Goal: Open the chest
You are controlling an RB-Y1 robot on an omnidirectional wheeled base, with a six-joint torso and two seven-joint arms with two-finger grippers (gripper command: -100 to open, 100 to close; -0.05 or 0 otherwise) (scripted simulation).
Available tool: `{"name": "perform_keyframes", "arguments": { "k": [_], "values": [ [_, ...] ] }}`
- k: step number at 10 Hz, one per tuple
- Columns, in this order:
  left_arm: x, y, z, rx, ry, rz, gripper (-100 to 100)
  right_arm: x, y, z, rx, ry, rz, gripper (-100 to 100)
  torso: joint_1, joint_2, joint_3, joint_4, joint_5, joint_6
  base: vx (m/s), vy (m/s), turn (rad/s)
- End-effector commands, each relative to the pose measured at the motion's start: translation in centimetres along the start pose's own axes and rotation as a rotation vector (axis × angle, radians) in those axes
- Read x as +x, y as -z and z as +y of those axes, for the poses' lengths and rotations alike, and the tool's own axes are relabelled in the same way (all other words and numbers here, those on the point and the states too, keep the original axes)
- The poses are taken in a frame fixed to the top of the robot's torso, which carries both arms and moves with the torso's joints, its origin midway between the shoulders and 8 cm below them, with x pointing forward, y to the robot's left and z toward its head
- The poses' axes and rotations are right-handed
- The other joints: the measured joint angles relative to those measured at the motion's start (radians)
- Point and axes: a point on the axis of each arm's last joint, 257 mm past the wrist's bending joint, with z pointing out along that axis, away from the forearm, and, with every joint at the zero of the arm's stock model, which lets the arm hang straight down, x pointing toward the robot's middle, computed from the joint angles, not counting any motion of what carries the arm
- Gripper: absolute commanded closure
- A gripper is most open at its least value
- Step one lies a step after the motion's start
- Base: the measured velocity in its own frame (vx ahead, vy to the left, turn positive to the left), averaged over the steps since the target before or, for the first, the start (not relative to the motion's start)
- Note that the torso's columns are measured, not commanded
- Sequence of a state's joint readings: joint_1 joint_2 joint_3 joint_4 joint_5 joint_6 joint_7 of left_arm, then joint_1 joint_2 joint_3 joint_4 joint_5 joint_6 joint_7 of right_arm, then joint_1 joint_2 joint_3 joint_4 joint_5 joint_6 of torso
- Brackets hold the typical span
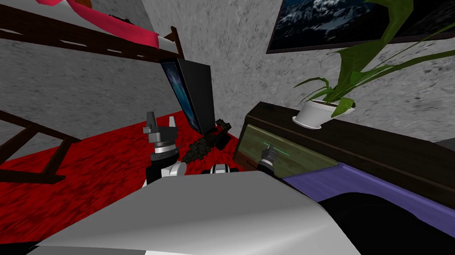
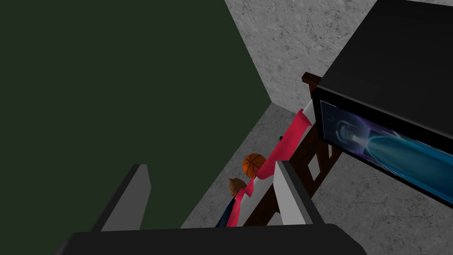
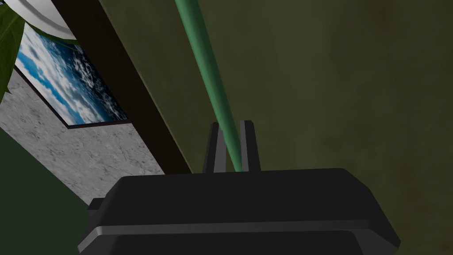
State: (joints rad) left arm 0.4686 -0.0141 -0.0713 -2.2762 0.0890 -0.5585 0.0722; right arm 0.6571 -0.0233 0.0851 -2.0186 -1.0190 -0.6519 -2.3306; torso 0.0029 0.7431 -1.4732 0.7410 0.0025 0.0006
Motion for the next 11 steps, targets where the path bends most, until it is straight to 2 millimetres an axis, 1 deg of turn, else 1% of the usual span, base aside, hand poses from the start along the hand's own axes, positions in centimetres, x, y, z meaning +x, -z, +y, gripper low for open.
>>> {"name": "perform_keyframes", "arguments": {
  "k": [1, 3, 4, 5, 7, 9, 10, 11],
  "values": [
    [0.0, 0.0, 0.0, 0.0, 0.0, 0.0, 0, 0.0, 0.1, -0.8, 0.007, -0.006, -0.003, 100, 0.003, 0.002, 0.001, 0.0, 0.0, 0.0, -0.121, 0.126, -0.029],
    [0.0, 0.0, 0.0, 0.0, 0.0, 0.0, 0, 0.0, 0.2, -1.4, 0.012, -0.011, -0.005, 100, 0.001, 0.002, 0.0, 0.002, 0.002, 0.0, -0.152, 0.113, -0.008],
    [0.0, 0.0, 0.0, 0.0, 0.0, 0.0, 0, 0.0, 0.3, -0.5, -0.005, -0.006, -0.007, 100, 0.002, 0.003, 0.0, 0.003, 0.003, 0.001, -0.073, 0.063, 0.001],
    [0.0, 0.0, 0.0, 0.0, 0.0, 0.0, 0, 0.0, 0.5, -0.6, -0.007, -0.007, -0.009, 100, -0.002, -0.002, -0.002, 0.002, 0.003, 0.001, -0.084, 0.102, -0.009],
    [0.0, 0.0, 0.0, 0.0, 0.0, 0.0, 0, 0.0, 0.5, -1.0, 0.0, -0.009, -0.01, 100, 0.002, -0.001, -0.001, 0.0, 0.001, 0.0, -0.138, 0.123, -0.019],
    [0.0, 0.0, 0.0, 0.0, 0.0, 0.0, 0, 0.0, 0.6, -1.5, 0.01, -0.011, -0.011, 100, 0.001, 0.003, 0.0, 0.002, 0.003, 0.001, -0.164, 0.135, -0.01],
    [0.0, 0.0, 0.0, 0.0, 0.0, 0.0, 0, 0.0, 0.8, -0.7, -0.011, -0.007, -0.015, 100, 0.003, 0.003, 0.0, 0.003, 0.004, 0.002, -0.064, 0.075, -0.009],
    [0.0, 0.0, 0.0, 0.0, 0.0, 0.0, 0, 0.5, 1.2, -1.2, -0.027, -0.006, -0.018, -100, -0.001, -0.002, -0.003, 0.002, 0.003, 0.001, 0.019, 0.022, -0.048]
  ]
}}
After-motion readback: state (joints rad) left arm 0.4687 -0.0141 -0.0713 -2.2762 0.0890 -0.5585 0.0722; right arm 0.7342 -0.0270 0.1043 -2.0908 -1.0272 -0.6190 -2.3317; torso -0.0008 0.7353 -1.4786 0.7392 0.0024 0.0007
